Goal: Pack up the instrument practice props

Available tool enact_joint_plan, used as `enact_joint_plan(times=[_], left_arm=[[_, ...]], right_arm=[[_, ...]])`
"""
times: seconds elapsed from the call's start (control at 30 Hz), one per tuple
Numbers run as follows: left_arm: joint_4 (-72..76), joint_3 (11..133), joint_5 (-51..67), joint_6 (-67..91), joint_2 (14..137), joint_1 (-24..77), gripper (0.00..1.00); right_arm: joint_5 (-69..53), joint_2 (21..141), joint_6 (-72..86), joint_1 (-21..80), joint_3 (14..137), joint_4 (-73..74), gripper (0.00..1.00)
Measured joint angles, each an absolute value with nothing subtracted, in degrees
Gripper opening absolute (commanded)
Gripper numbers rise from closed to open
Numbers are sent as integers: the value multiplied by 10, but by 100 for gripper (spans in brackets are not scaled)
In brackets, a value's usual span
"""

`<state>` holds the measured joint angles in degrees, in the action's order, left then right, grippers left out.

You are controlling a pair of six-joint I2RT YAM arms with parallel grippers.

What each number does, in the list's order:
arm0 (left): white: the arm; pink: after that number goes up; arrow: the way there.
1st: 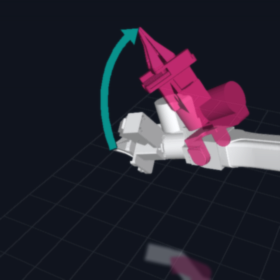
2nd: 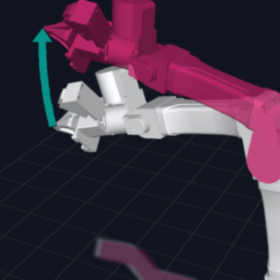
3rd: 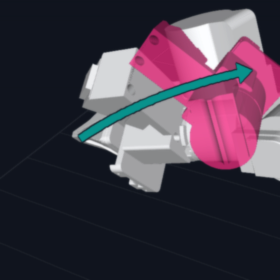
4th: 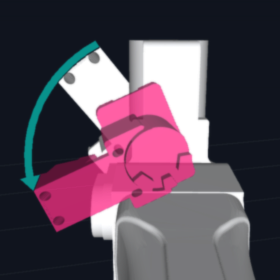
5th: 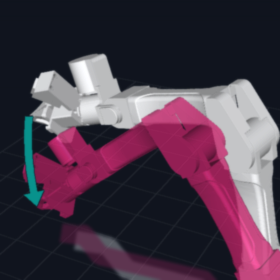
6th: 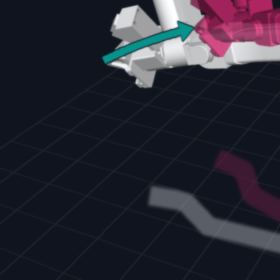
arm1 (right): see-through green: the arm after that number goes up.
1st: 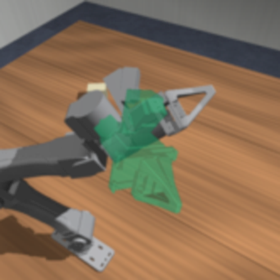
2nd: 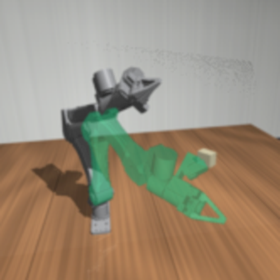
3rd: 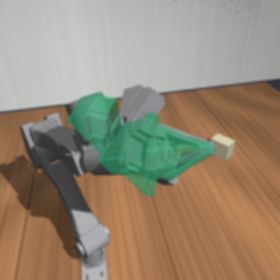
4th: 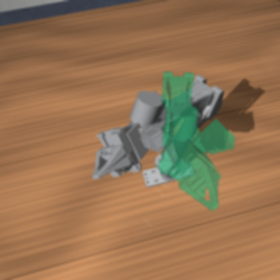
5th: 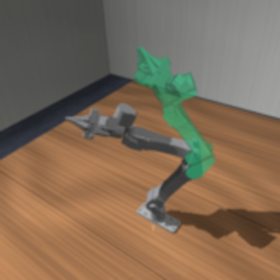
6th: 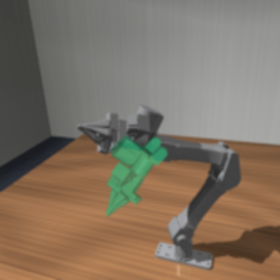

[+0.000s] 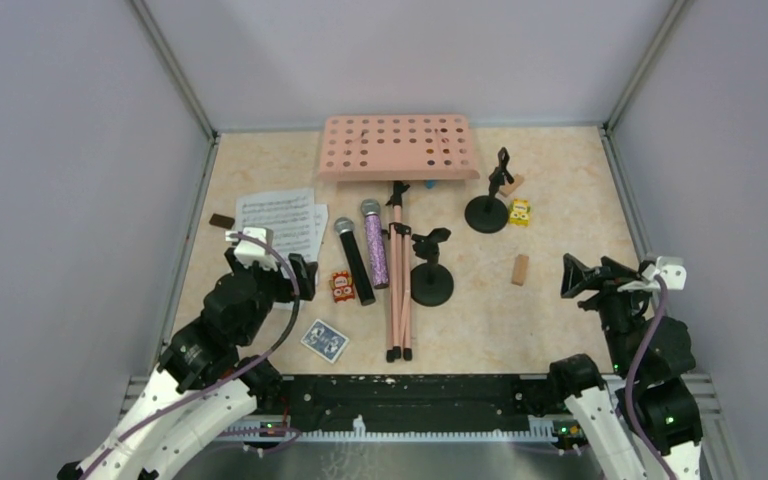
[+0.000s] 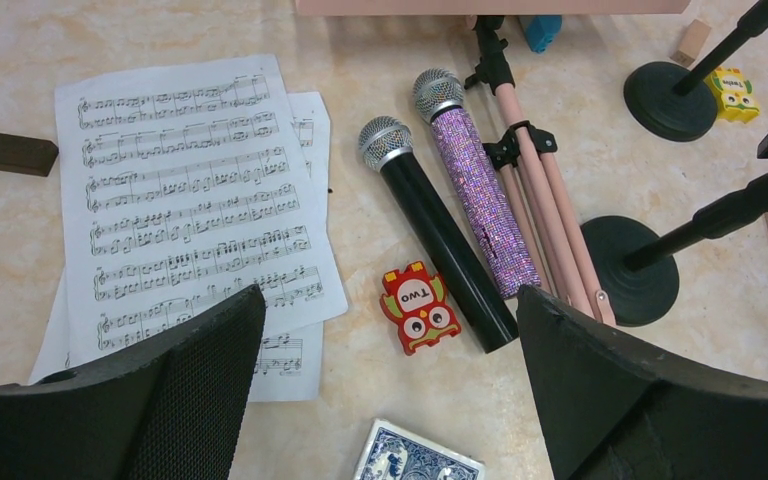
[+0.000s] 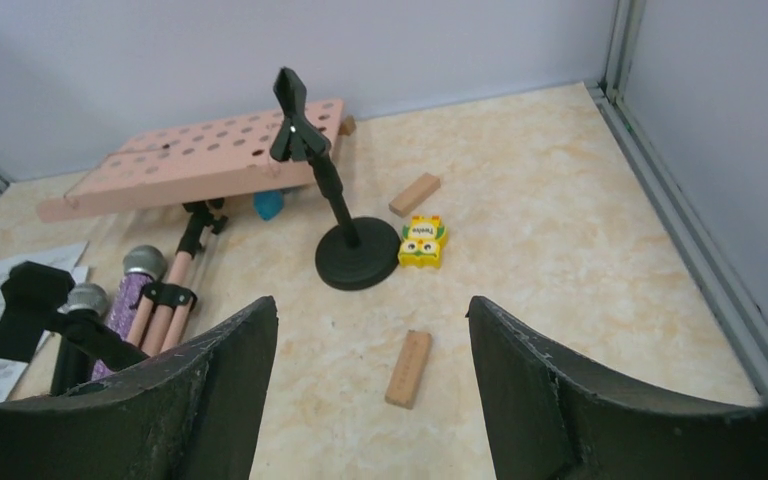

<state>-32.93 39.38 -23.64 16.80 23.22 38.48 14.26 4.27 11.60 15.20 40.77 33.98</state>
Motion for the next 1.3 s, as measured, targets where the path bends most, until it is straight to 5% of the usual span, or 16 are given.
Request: enact_joint_plan(times=[1.3], left_arm=[[-310,387,-232,168,248,385,99]], right_arm=[[163,17,121,152,386,354,66]])
